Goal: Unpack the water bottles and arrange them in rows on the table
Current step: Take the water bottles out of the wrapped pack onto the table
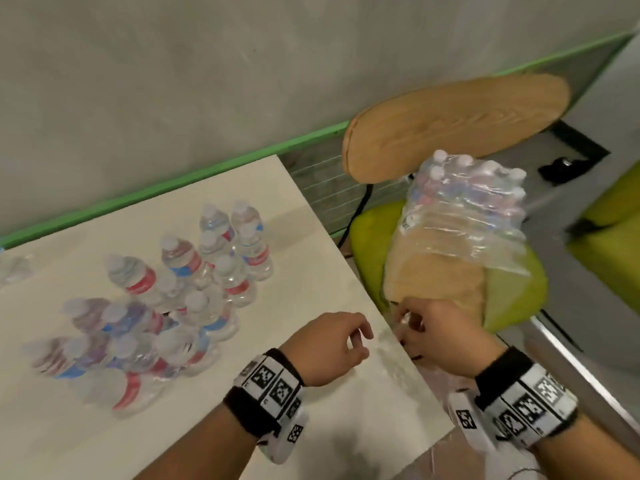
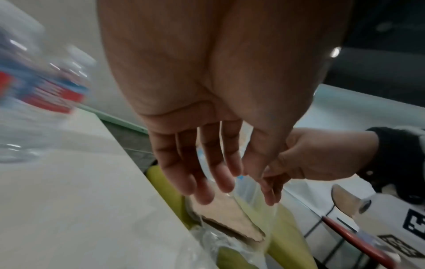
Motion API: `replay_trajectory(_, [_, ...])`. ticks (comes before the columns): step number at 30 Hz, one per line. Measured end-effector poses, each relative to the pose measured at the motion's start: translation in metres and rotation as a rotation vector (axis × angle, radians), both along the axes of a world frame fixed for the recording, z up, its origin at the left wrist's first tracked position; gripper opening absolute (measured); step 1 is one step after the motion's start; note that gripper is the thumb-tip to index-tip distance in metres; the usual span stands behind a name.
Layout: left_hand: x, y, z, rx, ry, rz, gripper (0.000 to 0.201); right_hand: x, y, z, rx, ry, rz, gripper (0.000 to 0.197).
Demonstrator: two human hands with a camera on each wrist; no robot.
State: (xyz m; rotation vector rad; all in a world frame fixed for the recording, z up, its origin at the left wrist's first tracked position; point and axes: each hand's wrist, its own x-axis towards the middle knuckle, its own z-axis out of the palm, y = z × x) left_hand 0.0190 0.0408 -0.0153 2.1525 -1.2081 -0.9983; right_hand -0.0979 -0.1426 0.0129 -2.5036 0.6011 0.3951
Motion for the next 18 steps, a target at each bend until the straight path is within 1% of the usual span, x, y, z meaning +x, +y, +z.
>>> replay_trajectory(1, [0.003,-0.013,-0.004,0.004,0.0,-0.004,0.019,0.002,-0.01,-0.004,-0.019,0.002,-0.032,0.012])
replay_trajectory(3, [0.004,-0.063,-0.008,-0.003,-0.01,-0.031,0.025,-0.004,-0.048,-0.014,-0.014,-0.009,-0.164,0.015])
replay_trajectory(6, [0.008,-0.132,-0.011,-0.017,-0.007,-0.012,0.039,0.001,-0.098,-0.038,0.032,-0.061,-0.364,0.031])
replay_trajectory(8, [0.013,-0.174,-0.018,0.006,-0.056,-0.026,0.047,0.009,-0.125,-0.055,0.012,0.015,-0.438,0.04])
replay_trajectory(9, [0.014,-0.193,-0.02,0.036,-0.102,-0.063,0.044,0.014,-0.138,-0.063,0.028,0.105,-0.459,0.044])
replay_trajectory(11, [0.012,-0.222,-0.024,0.154,-0.194,-0.186,0.031,0.022,-0.155,-0.073,0.171,0.221,-0.517,0.048])
replay_trajectory(12, [0.01,-0.235,-0.024,0.209,-0.228,-0.235,0.03,0.025,-0.161,-0.076,0.242,0.201,-0.524,0.042])
replay_trajectory(13, [0.009,-0.244,-0.024,0.243,-0.252,-0.26,0.031,0.03,-0.17,-0.081,0.276,0.149,-0.532,0.028])
replay_trajectory(14, [0.011,-0.253,-0.027,0.269,-0.257,-0.242,0.032,0.036,-0.179,-0.083,0.288,0.061,-0.578,0.015])
replay_trajectory(15, [0.014,-0.261,-0.029,0.281,-0.257,-0.195,0.033,0.042,-0.189,-0.088,0.278,-0.017,-0.654,0.021])
replay_trajectory(16, [0.019,-0.269,-0.032,0.276,-0.257,-0.138,0.032,0.045,-0.194,-0.082,0.231,-0.069,-0.698,0.028])
replay_trajectory(17, [0.024,-0.277,-0.033,0.268,-0.259,-0.093,0.028,0.049,-0.201,-0.082,0.211,-0.103,-0.73,0.028])
replay_trajectory(18, [0.029,-0.285,-0.034,0.256,-0.265,-0.065,0.025,0.051,-0.205,-0.077,0.192,-0.081,-0.748,0.021])
